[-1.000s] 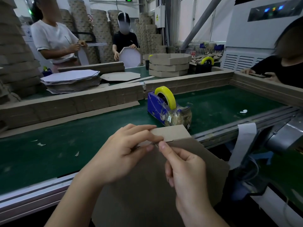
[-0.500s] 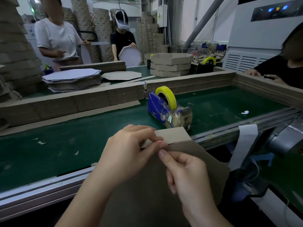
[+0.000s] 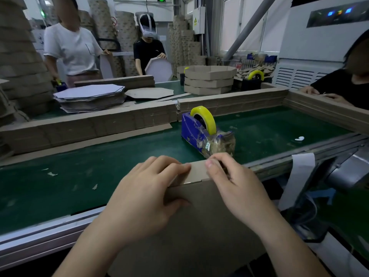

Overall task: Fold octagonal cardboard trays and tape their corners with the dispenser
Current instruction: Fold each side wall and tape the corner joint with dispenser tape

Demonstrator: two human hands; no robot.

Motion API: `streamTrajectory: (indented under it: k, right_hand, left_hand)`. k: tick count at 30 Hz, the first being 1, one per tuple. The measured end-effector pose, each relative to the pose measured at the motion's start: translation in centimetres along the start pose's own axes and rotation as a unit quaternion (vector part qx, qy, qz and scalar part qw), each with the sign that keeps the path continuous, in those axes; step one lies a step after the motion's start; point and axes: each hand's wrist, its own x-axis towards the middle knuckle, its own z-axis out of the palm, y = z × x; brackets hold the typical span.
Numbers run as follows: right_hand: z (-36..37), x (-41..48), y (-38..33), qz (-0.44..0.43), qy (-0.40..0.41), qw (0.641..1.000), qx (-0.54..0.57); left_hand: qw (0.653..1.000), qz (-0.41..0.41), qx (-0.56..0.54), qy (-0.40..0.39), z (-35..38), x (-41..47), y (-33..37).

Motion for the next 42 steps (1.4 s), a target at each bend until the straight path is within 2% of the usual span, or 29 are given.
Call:
streamTrajectory:
  k: [3,7,10,12,18,22,27,31,35,38,42]
  right_hand:
    - [0.0,-0.1,-0.9,-0.035,-0.026,0.999,0.029]
    - [-2.6,1.5,0.4,-0.012,-0.156,0.975,0.159]
    - [-4.8,2.5,2.3,0.056,-0.252,0.958,0.123]
    - [-5.7,2.8,3.0,0.072,-0.287,0.950,0.099]
    - [-7.4,3.2,2.5,-0.041,-0.224,0.971,0.076]
    - [-7.3,3.4,1.9,-0.063,-0.182,0.975,0.115]
    - [-5.8,3.2,1.6,-0.073,-0.160,0.975,0.132]
    - [-4.2,2.8,1.5,-0.083,-0.150,0.976,0.137]
    - [-3.4,2.6,1.2,-0.086,-0.151,0.975,0.137]
    - [-2.7,2.6,0.8,-0.101,-0.162,0.973,0.130]
    - [-3.2,2.9,1.4,-0.073,-0.193,0.967,0.149]
  left_hand:
    - [1.000,0.015,0.022,0.013,-0.7,1.0,1.9]
    - [0.998,-0.008,-0.053,0.044,-0.8,1.6,3.4]
    - [0.994,-0.013,-0.076,0.075,-1.4,0.9,2.8]
    - [0.989,-0.019,-0.110,0.092,-1.5,0.4,2.1]
    - [0.965,-0.041,-0.204,0.158,-0.4,-1.6,1.2]
    - [0.949,-0.047,-0.246,0.193,1.3,-2.8,0.3]
    - [0.938,-0.058,-0.275,0.202,2.6,-3.9,-0.8]
    - [0.938,-0.063,-0.296,0.167,2.1,-4.4,-1.8]
    - [0.962,-0.032,-0.249,0.108,0.8,-3.2,-1.6]
    - [0.988,0.020,-0.141,0.051,0.4,-1.1,-0.3]
    - [0.996,0.044,-0.077,0.022,0.6,0.2,0.5]
